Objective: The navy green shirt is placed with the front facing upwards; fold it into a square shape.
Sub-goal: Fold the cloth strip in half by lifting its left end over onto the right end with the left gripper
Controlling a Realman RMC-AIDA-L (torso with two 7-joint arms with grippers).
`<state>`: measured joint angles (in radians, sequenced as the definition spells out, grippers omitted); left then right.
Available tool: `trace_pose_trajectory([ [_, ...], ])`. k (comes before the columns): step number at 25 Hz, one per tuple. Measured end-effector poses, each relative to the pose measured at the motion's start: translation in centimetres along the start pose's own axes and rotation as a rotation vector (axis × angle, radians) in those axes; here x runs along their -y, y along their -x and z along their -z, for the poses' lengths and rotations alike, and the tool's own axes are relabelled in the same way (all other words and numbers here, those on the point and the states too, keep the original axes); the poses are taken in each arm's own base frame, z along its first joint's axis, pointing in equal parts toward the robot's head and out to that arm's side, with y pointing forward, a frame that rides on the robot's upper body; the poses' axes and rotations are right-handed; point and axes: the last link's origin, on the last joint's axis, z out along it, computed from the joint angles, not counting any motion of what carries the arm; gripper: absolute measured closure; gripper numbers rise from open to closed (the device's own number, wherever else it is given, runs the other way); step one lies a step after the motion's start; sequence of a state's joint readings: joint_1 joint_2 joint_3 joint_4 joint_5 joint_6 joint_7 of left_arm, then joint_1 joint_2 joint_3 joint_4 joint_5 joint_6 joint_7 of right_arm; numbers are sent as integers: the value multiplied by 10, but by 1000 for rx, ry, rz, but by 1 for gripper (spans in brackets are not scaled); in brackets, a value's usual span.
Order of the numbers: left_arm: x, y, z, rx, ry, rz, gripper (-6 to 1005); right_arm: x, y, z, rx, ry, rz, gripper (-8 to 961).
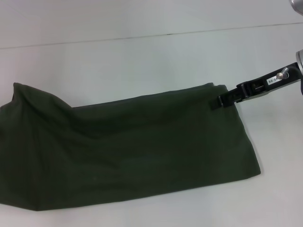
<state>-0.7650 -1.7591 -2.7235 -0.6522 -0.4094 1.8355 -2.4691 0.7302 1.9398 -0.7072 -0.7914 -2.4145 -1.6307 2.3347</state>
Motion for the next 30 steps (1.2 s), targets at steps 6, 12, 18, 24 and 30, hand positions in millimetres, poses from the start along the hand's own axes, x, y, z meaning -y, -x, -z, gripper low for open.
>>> trace_pose_trajectory([
  [6,-11,-2,1,-9,67,-41,961,2,0,-2,11,-4,-19,392],
  [12,-22,-5,-1,-19,132,-81,958,1,2,-9,0,3,-38,399],
  [18,-24,-4,-5,-13,147,-93,956,-16,10,-27,29,122,-83,406],
  [24,-26,-5,-5,-13,151,-108,954,-49,22,-69,-38,203,-63,413],
  [30,-29,-3,-11,5,162,-125,952,-83,30,-96,-96,275,-57,420],
])
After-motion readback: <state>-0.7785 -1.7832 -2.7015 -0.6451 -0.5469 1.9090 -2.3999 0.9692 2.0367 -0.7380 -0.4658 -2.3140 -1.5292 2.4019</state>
